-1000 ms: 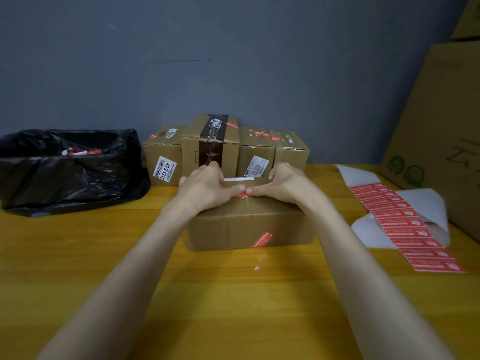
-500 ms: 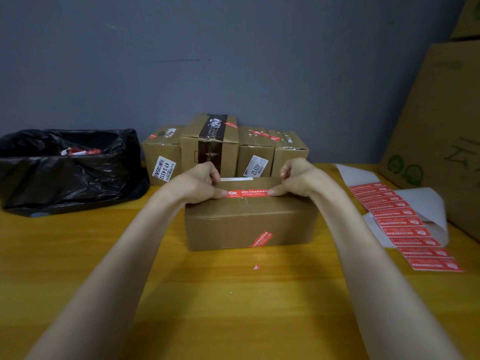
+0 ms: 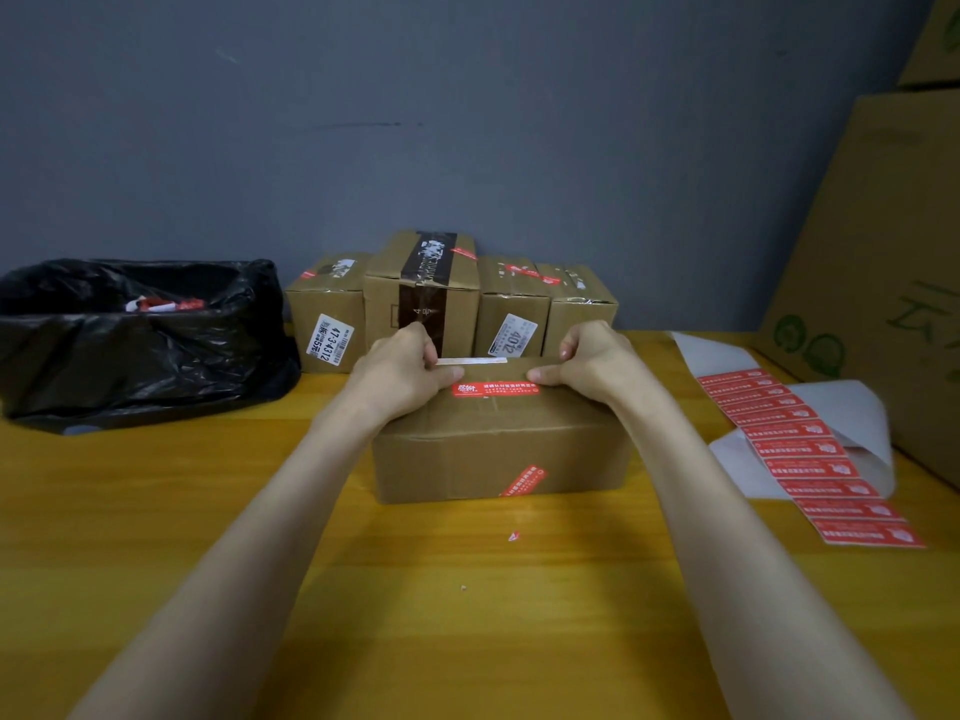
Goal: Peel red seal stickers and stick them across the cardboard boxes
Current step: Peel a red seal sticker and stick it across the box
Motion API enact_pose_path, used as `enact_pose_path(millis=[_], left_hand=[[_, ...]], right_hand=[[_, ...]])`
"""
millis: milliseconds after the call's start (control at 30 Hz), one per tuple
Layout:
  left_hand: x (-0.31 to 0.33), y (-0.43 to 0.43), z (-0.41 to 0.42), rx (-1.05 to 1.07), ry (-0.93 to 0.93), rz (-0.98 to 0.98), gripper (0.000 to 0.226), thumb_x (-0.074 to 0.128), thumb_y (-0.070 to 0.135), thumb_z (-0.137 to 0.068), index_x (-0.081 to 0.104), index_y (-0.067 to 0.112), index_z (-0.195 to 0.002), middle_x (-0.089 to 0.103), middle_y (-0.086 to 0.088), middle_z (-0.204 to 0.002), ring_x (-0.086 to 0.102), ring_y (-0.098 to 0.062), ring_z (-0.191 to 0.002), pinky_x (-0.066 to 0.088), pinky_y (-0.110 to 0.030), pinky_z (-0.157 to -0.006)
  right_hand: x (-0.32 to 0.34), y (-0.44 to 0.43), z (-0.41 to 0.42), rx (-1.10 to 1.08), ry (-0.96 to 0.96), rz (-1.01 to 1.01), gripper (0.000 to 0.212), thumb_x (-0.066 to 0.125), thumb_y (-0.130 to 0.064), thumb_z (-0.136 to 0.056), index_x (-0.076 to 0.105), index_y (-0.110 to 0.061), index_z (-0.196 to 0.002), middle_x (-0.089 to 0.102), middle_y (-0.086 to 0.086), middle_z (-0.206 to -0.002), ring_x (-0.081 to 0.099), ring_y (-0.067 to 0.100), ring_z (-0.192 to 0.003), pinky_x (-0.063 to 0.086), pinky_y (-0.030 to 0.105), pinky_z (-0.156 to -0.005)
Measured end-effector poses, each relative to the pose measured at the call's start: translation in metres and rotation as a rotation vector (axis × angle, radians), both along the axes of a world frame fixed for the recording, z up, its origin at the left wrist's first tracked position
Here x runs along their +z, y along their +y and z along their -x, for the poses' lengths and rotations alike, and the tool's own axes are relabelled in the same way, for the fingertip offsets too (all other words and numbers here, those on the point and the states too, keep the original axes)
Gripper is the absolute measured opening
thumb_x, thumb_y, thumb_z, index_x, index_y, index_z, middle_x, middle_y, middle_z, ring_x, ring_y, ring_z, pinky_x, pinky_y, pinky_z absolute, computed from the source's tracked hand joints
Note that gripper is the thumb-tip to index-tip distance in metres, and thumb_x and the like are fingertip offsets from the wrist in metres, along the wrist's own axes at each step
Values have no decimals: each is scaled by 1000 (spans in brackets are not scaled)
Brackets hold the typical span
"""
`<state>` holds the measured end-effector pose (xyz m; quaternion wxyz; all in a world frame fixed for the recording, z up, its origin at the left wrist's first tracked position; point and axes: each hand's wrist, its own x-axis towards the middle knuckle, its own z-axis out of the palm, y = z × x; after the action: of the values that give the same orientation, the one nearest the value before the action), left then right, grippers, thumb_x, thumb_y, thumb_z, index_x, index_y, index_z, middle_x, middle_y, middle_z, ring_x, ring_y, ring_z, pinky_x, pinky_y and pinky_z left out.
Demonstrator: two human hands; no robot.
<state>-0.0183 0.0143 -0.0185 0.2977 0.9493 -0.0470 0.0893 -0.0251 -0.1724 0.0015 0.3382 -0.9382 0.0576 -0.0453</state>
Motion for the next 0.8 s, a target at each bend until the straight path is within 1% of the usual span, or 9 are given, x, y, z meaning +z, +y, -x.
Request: enact_pose_path(millis=[133, 267, 367, 433, 467, 533, 600, 700, 800], left_hand=[[-3, 0, -3, 19, -20, -25, 23, 64, 33, -86, 46, 18, -86, 56, -6, -103, 52, -24, -97, 43, -36, -79], [7, 8, -3, -87, 64, -24, 27, 64, 42, -83, 50, 20, -87, 58, -4, -100, 56, -19, -90, 49, -34, -77], [24, 18, 6, -235, 194, -104, 52, 68, 52, -73, 52, 21, -111, 53, 0, -116, 51, -15, -104, 46, -31, -89], [32, 25, 12, -295, 294, -256, 74, 68, 55, -71, 40, 26, -133, 39, 3, -137, 39, -16, -123, 38, -33, -101], [34, 28, 14, -323, 346, -317, 84, 69, 55, -70, 31, 28, -140, 30, 5, -145, 32, -17, -131, 34, -36, -107], [33, 32, 15, -373, 426, -388, 98, 71, 53, -69, 16, 31, -146, 16, 7, -152, 20, -18, -139, 27, -39, -112], [30, 34, 14, -400, 457, -427, 105, 74, 50, -68, 7, 34, -147, 9, 9, -153, 15, -18, -141, 25, -39, -113], [25, 36, 12, -421, 456, -384, 106, 77, 43, -68, 6, 37, -147, 7, 12, -151, 17, -17, -139, 29, -36, -111], [22, 39, 11, -426, 412, -243, 97, 79, 39, -68, 19, 37, -144, 15, 12, -148, 27, -14, -132, 34, -29, -106]], right_hand=[[-3, -2, -4, 4, -18, 12, 35, 74, -24, -79, 41, -18, -69, 49, 4, -99, 44, 17, -90, 34, 25, -65], [1, -10, -3, 90, 18, -34, 34, 78, -28, -75, 46, -15, -74, 49, -2, -79, 45, 13, -72, 33, 25, -55], [5, -18, -1, 198, 56, -97, 30, 77, -16, -75, 47, -16, -77, 53, -1, -73, 46, 11, -60, 40, 24, -56], [6, -21, 0, 238, 47, -103, 30, 77, -12, -75, 47, -16, -76, 54, -1, -74, 47, 11, -60, 42, 23, -55], [6, -20, 0, 240, 40, -75, 30, 78, -17, -74, 48, -17, -76, 54, -2, -76, 48, 11, -63, 41, 24, -57], [4, -16, 0, 219, 16, 9, 33, 81, -28, -70, 50, -18, -76, 52, -4, -80, 47, 10, -72, 39, 25, -59], [1, -11, -2, 203, -17, 66, 33, 81, -29, -70, 51, -18, -76, 49, -5, -82, 46, 11, -76, 36, 25, -58], [-2, -12, -7, 247, -28, 71, 26, 76, -18, -76, 50, -21, -74, 50, -4, -84, 50, 16, -83, 40, 26, -65], [0, -19, -7, 305, -62, -28, 21, 72, -21, -81, 51, -21, -77, 53, -5, -81, 53, 13, -74, 45, 26, -65]])
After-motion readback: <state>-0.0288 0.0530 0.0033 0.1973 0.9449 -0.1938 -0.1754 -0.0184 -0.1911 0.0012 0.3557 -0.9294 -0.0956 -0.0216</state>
